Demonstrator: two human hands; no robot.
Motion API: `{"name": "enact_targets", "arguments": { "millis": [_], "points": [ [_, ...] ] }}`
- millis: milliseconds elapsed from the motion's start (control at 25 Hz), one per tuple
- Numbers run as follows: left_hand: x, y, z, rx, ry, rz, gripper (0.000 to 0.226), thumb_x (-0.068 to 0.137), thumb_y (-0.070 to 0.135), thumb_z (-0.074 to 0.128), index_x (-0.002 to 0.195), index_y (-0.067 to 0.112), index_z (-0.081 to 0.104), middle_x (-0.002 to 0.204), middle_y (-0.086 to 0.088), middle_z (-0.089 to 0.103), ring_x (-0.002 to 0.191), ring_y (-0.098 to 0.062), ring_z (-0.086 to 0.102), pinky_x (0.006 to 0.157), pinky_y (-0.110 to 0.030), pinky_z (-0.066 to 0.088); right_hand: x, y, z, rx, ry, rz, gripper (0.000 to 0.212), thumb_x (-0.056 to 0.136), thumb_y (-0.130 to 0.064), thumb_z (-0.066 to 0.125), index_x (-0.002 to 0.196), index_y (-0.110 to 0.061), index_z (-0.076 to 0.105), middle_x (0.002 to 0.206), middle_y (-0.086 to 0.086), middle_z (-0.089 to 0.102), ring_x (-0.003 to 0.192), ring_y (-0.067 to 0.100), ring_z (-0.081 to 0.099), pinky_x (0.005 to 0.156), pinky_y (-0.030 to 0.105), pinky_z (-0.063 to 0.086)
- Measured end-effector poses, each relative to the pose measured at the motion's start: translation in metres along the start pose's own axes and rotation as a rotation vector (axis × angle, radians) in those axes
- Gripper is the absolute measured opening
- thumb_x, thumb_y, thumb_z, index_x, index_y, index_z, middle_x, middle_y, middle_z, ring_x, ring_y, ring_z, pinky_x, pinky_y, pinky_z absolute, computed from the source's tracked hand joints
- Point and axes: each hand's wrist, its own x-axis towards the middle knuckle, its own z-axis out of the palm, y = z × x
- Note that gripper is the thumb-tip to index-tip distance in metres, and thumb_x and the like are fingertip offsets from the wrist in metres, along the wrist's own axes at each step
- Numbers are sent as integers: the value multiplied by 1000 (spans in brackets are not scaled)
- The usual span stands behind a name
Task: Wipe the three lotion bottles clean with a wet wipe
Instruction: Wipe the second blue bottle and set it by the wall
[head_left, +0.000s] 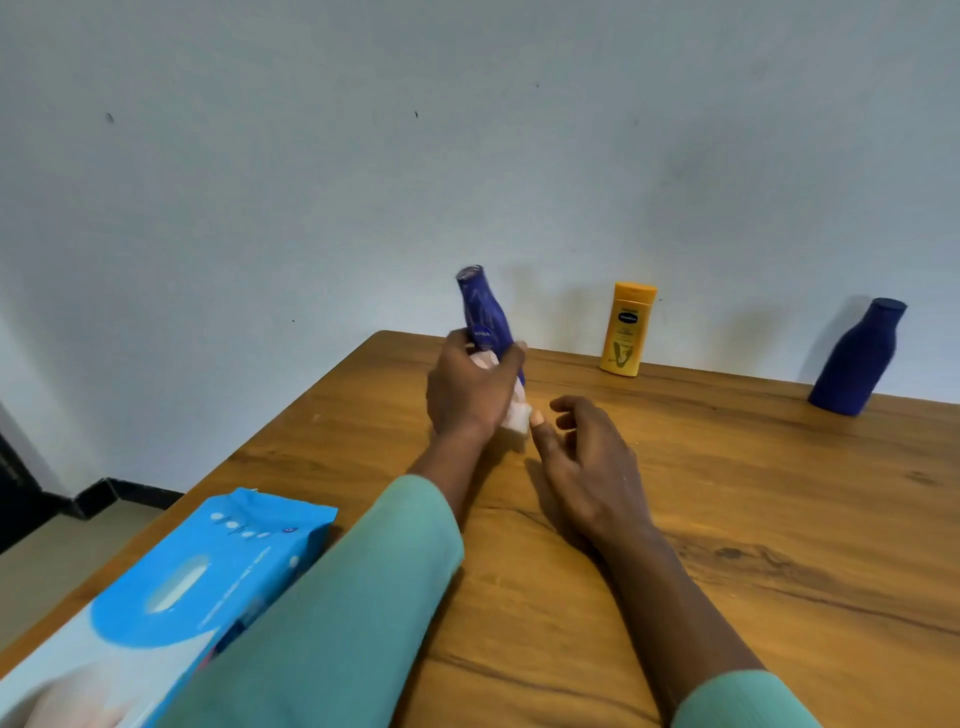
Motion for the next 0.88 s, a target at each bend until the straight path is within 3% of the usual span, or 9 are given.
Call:
{"name": "enact_targets", "arguments": {
  "millis": [80, 160, 360, 440, 560, 680, 800, 880],
  "points": [
    [-43, 6, -15, 115, -165, 115, 55, 83, 61, 77, 125, 30, 59, 109, 13, 70, 88, -7, 69, 73, -26, 57, -10, -6, -5, 468, 43, 41, 52, 98, -62, 52, 141, -33, 50, 138, -1, 59, 119, 15, 60, 89, 38, 57],
    [-74, 2, -30, 241, -256, 246, 62, 81, 62, 76, 132, 29, 59, 111, 15, 69, 92, -6, 67, 74, -24, 55, -19, -6, -8, 762, 63, 25, 52, 96, -57, 58, 140, -30, 54, 136, 1, 61, 121, 19, 63, 86, 39, 62],
    [-97, -3, -45, 184, -311, 324, 56, 84, 51, 78, 133, 30, 60, 111, 13, 74, 93, -6, 68, 76, -26, 57, -22, -13, -12, 784, -15, -20, 36, 106, -29, 57, 138, -13, 60, 121, 8, 73, 113, 23, 71, 89, 34, 60],
    [-93, -5, -44, 133, -379, 303, 60, 84, 53, 77, 136, 27, 61, 116, 12, 74, 99, -5, 69, 82, -27, 58, -20, -12, -13, 853, -55, 22, 35, 106, -30, 55, 135, -11, 61, 118, 11, 73, 110, 25, 72, 89, 34, 59],
    [-86, -7, -40, 61, -496, 295, 59, 86, 60, 71, 133, 26, 65, 115, 12, 75, 101, -3, 70, 84, -29, 59, -12, -8, -11, 934, -77, 77, 44, 102, -43, 61, 128, -8, 62, 117, 22, 69, 110, 36, 69, 98, 52, 56],
    [-81, -6, -34, -68, -360, 151, 42, 91, 58, 68, 114, 23, 73, 104, 11, 75, 95, -4, 70, 73, -21, 54, -6, -2, -12, 1014, -30, 132, 65, 96, -55, 64, 136, -4, 55, 125, 27, 66, 114, 44, 66, 102, 60, 53],
    [-67, -3, -33, -437, -97, -232, 25, 96, 42, 70, 94, 17, 72, 89, 2, 72, 85, -17, 71, 64, -27, 55, -1, 2, -14, 1073, 20, 222, 70, 93, -57, 59, 141, -6, 52, 114, 15, 73, 100, 29, 72, 84, 44, 61],
    [-61, -2, -35, -652, -30, -277, 14, 97, 30, 71, 92, 17, 70, 92, 2, 70, 86, -13, 69, 64, -28, 60, -1, 4, -12, 1069, 6, 234, 67, 97, -54, 58, 141, -4, 52, 109, 13, 72, 92, 25, 71, 74, 37, 61]
  ]
}}
